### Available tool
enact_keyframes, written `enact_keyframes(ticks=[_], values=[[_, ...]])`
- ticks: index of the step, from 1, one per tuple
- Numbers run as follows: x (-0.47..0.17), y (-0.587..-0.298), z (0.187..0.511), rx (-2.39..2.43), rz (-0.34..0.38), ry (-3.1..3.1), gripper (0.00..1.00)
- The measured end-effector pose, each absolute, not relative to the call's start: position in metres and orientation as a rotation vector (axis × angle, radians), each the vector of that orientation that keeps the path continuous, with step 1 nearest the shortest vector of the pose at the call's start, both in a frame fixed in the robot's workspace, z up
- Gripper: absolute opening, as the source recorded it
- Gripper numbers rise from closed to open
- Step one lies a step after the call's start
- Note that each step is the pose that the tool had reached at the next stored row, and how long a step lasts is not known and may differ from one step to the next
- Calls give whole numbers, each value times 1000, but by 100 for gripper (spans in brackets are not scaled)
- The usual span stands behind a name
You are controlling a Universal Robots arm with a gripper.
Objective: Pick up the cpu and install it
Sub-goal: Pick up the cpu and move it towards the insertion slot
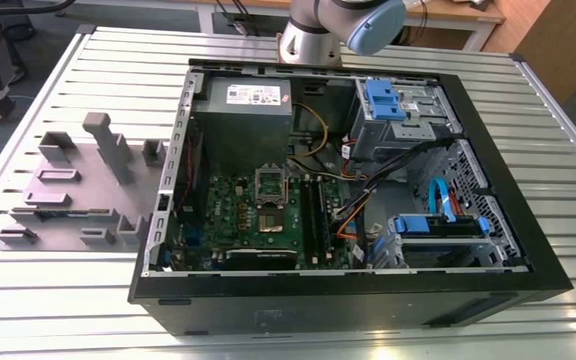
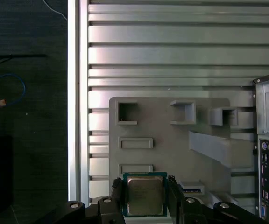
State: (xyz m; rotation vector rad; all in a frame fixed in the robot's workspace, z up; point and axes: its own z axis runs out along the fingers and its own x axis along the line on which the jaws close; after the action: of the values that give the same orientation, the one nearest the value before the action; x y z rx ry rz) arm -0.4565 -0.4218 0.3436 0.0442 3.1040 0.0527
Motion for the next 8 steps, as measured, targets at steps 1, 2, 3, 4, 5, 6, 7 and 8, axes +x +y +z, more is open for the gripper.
enact_keyframes(ticks=[1, 2, 3, 4, 5, 6, 7, 8], values=[[-456, -422, 344, 44, 53, 3104, 47], [-456, -422, 344, 44, 53, 3104, 47], [-456, -422, 345, 44, 53, 3104, 47], [-456, -422, 345, 44, 53, 3104, 47], [-456, -422, 345, 44, 53, 3104, 47], [-456, -422, 345, 44, 53, 3104, 47], [-456, -422, 345, 44, 53, 3104, 47], [-456, -422, 345, 44, 53, 3104, 47]])
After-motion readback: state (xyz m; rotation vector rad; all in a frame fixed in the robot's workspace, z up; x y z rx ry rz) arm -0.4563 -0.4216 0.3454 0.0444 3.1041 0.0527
